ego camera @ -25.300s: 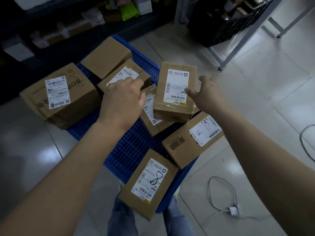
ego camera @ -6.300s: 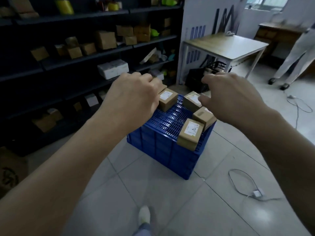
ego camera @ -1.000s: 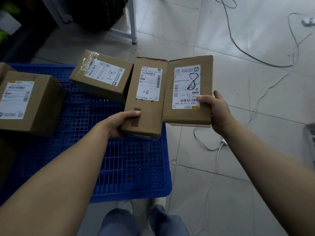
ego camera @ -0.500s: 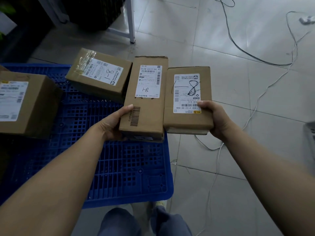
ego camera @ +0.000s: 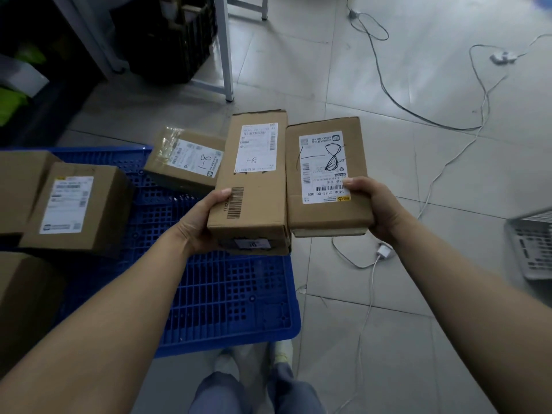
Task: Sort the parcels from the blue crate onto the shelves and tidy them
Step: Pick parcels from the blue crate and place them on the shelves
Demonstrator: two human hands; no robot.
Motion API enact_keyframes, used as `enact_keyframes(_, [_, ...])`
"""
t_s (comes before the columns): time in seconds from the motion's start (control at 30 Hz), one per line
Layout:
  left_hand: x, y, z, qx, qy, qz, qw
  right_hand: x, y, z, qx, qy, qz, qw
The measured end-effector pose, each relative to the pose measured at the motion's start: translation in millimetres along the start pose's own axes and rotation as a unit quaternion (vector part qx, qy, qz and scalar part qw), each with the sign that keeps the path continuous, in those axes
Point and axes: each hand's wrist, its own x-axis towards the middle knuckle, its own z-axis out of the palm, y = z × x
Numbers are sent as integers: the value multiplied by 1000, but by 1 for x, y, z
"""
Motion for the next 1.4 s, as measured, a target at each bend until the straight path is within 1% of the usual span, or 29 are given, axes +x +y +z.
enact_keyframes(0.23, [-89,62,25,34,-12,59,998,-61,-60,34,16,-9,-41,999])
enact_keyframes(0.33, [-136,84,33,38,-26,96,994,-87,-86,55,23,-32,-68,997])
enact_keyframes(0.53, [-221,119,30,18,17,191,981,-121,-129,108,27,-96,-111,989])
enact_keyframes(0.73, [-307,127,16,-1,85,275,958,-138,-161,172,-1,-197,-141,970])
enact_keyframes(0.83, [-349,108,10,-14,125,314,941,-146,-169,205,-25,-259,-143,955])
enact_keyframes(0.93, [-385,80,11,-64,178,343,920,-160,-173,235,-52,-319,-131,937])
enact_keyframes(1.1, [-435,21,27,-140,249,403,870,-182,-165,278,-98,-415,-117,897])
enact_keyframes(1.2, [-466,-22,40,-162,289,426,842,-201,-149,303,-130,-466,-97,870])
enact_keyframes(1.3, [-498,-72,53,-191,335,452,804,-231,-127,330,-160,-516,-80,838])
enact_keyframes(1.4, [-532,-122,72,-219,389,481,755,-269,-101,356,-190,-574,-70,793])
